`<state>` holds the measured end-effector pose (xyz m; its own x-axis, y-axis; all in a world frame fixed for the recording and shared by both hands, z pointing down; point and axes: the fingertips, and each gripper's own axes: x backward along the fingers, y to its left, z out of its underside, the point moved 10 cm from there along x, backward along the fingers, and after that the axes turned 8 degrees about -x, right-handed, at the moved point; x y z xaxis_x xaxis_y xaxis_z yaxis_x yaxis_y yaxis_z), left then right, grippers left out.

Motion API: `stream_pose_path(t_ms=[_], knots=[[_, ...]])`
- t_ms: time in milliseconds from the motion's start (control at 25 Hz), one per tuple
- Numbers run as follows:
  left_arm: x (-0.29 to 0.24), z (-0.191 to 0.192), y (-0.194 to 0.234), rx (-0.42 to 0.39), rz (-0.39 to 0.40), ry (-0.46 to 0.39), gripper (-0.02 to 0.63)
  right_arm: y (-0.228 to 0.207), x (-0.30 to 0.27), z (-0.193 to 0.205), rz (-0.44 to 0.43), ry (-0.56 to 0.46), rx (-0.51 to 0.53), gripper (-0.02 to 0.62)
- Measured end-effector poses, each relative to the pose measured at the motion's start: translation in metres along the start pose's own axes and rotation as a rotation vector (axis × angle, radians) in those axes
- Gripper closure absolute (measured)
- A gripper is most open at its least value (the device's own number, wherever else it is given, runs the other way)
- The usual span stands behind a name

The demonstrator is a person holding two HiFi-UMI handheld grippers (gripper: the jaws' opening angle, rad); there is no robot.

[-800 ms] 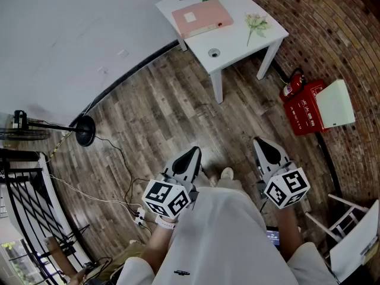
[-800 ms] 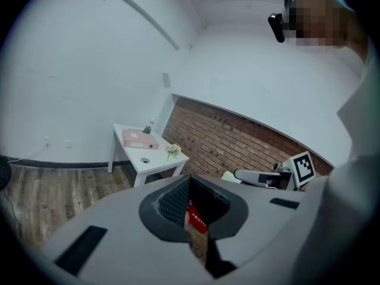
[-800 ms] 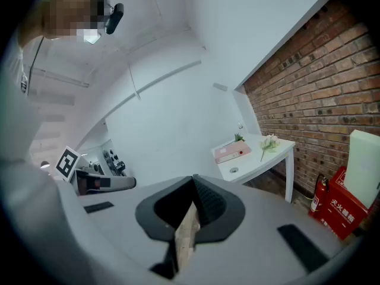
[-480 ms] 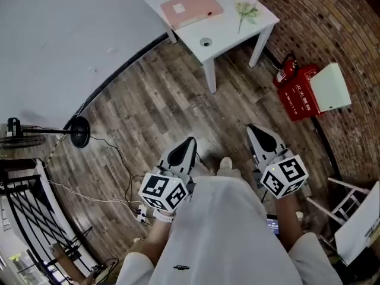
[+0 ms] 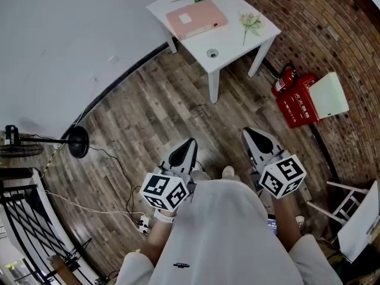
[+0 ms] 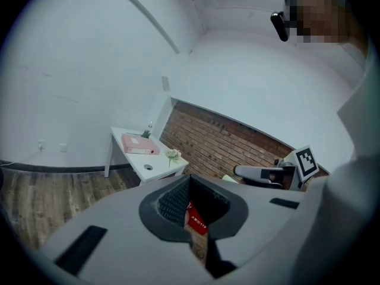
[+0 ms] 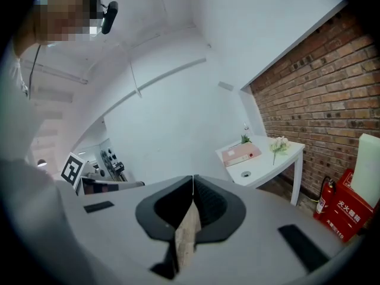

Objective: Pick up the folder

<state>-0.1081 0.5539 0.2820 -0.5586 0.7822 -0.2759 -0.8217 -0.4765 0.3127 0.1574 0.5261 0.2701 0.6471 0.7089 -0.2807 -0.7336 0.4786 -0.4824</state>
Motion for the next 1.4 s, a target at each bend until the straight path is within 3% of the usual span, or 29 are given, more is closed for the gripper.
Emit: stream_pose_path(t_ms=[400, 920, 1400], knots=[[0.016, -0.028, 0.07, -0.025, 0.03, -0.032, 0.586, 0.022, -0.054, -0.005, 0.075, -0.037, -0.008, 0.592], [0.028, -0.047, 0.131, -0.012, 0.077, -0.066, 0.586, 0.063, -0.126, -0.004, 0.057, -0.039, 0.022, 0.591], [-0.016, -0.057, 0.17, -0.014, 0.086, -0.01, 0.586, 0.028, -0.174, -0.02, 0.075, -0.066, -0.025, 0.591]])
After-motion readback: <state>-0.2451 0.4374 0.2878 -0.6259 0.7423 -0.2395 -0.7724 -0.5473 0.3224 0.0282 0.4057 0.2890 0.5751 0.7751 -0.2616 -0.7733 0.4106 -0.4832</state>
